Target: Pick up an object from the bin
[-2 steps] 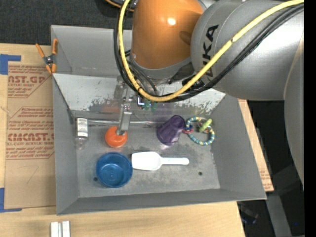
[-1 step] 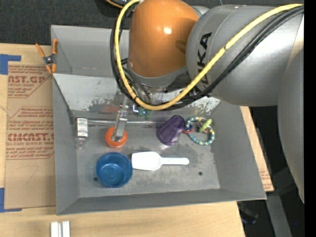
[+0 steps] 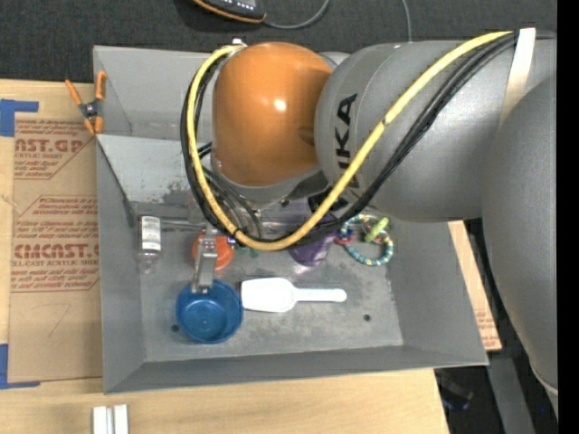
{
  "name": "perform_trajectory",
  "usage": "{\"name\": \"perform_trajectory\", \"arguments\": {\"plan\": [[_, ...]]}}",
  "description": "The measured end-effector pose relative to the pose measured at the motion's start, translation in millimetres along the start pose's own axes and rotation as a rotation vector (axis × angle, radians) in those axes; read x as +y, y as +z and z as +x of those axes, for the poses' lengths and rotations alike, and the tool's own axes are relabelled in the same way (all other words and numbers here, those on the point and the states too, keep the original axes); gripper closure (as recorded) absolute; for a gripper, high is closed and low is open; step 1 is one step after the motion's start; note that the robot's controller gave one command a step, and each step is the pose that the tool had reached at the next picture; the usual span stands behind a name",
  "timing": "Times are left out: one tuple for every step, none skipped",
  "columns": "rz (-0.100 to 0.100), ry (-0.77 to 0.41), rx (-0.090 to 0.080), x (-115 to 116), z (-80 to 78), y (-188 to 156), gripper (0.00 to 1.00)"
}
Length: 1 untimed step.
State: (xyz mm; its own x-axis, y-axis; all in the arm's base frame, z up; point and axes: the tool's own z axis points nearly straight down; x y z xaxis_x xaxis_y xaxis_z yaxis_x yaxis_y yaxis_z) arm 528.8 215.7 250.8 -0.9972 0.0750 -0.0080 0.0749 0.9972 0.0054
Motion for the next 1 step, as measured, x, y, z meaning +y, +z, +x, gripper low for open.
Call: {"name": "perform_trajectory", "arguments": {"plan": [[0.000, 0.074, 0.004, -29.5, -9.3, 19.1, 0.00]]}}
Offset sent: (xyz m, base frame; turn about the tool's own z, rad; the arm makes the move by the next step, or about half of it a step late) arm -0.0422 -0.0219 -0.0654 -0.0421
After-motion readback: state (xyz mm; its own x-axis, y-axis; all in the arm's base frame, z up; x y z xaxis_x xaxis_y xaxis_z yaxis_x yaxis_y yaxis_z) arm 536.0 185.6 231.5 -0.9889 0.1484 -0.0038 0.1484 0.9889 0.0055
